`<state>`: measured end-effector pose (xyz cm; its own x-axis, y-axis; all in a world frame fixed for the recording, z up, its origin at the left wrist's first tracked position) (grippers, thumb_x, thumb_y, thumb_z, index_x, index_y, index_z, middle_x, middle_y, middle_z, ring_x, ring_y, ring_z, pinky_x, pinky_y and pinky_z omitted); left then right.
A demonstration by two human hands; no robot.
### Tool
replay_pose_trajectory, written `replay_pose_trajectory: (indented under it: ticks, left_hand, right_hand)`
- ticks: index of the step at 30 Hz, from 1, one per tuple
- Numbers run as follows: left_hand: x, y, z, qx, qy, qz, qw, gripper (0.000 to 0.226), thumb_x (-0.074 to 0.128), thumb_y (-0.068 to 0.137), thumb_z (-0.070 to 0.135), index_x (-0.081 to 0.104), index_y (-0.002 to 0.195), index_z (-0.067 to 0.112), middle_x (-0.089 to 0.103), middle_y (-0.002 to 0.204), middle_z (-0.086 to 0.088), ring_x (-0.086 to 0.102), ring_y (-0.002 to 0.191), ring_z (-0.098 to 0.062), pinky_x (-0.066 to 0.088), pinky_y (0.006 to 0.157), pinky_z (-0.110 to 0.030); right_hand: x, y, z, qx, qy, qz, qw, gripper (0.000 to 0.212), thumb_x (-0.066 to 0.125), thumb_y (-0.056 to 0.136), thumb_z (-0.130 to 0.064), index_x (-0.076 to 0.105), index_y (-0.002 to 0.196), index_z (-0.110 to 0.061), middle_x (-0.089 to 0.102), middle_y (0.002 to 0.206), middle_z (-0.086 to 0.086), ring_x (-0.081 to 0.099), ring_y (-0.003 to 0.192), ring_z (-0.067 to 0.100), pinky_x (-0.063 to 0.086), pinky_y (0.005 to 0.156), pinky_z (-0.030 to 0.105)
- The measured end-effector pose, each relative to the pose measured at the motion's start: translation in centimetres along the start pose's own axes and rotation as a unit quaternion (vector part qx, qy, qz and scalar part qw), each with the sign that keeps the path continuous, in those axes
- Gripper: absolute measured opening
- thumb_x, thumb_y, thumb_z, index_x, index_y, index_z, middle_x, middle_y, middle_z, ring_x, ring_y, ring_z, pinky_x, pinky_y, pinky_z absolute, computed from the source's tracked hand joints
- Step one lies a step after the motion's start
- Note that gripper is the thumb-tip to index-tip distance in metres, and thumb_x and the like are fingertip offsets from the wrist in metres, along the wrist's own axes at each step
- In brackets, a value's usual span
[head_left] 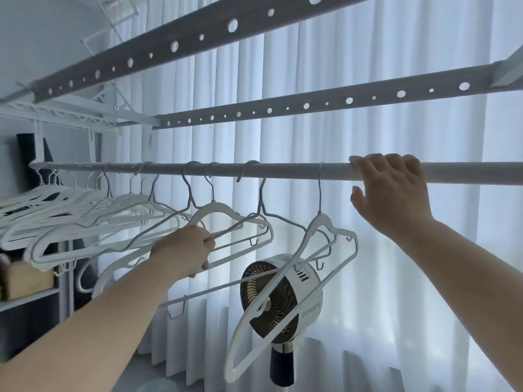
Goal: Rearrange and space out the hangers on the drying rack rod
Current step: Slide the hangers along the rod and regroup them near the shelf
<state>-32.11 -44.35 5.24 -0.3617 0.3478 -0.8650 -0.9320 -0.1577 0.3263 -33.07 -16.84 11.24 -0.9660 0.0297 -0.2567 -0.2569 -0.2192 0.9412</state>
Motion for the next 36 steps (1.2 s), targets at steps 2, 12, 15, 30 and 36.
replay_pose_trajectory:
  ticks: [2, 12, 15, 30, 36]
  left_hand:
    - [-0.2, 0.2, 0.3, 0.009, 0.002, 0.010, 1.000, 0.030, 0.033, 0.096, 0.027, 0.059, 0.083, 0.019, 0.067, 0.068, 0.009, 0.050, 0.045, -0.010, 0.042, 0.063, -0.024]
    - [-1.4, 2.1, 3.5, 0.034, 0.067, 0.108, 0.991, 0.033, 0.031, 0.098, 0.027, 0.057, 0.119, 0.031, 0.069, 0.103, -0.004, 0.060, 0.103, -0.028, 0.044, 0.077, -0.033]
    - [-0.8, 2.5, 3.2, 0.036, 0.057, 0.098, 0.993, 0.035, 0.031, 0.098, 0.024, 0.055, 0.120, 0.035, 0.069, 0.103, -0.004, 0.060, 0.103, -0.028, 0.045, 0.080, -0.035]
    - [1.1, 3.4, 2.3, 0.068, 0.226, 0.051, 0.970, 0.028, 0.037, 0.095, 0.018, 0.061, 0.111, 0.018, 0.064, 0.112, -0.001, 0.058, 0.107, -0.023, 0.043, 0.077, -0.031]
    - [-0.2, -0.3, -3.5, 0.088, 0.139, 0.001, 0.986, 0.028, 0.036, 0.094, 0.025, 0.063, 0.084, 0.025, 0.070, 0.097, 0.002, 0.061, 0.097, -0.023, 0.040, 0.070, -0.027]
  right_hand:
    - [-0.1, 0.0, 0.1, 0.001, 0.002, 0.004, 1.000, 0.044, 0.078, 0.057, -0.002, 0.066, 0.099, 0.002, 0.070, 0.081, 0.020, 0.065, 0.072, 0.039, 0.023, 0.078, 0.036]
    - [0.1, -0.4, 0.6, -0.018, 0.012, 0.024, 0.999, 0.049, 0.079, 0.056, -0.004, 0.066, 0.103, 0.003, 0.070, 0.086, 0.019, 0.066, 0.078, 0.039, 0.023, 0.081, 0.037]
    - [0.0, -0.6, 0.6, -0.020, 0.027, 0.052, 0.998, 0.042, 0.066, 0.063, -0.011, 0.066, 0.103, 0.001, 0.071, 0.090, 0.017, 0.066, 0.083, 0.039, 0.023, 0.086, 0.037]
    - [-3.6, -1.5, -1.7, 0.032, 0.078, -0.141, 0.986, 0.049, 0.059, 0.084, -0.014, 0.048, 0.132, -0.007, 0.042, 0.145, 0.011, 0.030, 0.139, 0.030, 0.009, 0.117, 0.040]
    - [-5.9, -2.2, -5.0, 0.049, 0.150, -0.185, 0.970, 0.052, 0.051, 0.090, -0.022, 0.036, 0.140, -0.017, 0.039, 0.146, 0.000, 0.026, 0.138, 0.020, 0.014, 0.111, 0.028]
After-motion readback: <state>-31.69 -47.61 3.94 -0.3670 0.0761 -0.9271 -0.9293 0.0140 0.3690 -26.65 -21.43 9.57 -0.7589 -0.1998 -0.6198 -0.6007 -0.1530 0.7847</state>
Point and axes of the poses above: each hand's wrist, its own y-axis towards the middle knuckle, its own x-axis out of the palm, z = x × y, the point moved 1 cm from there along y, towards the middle knuckle
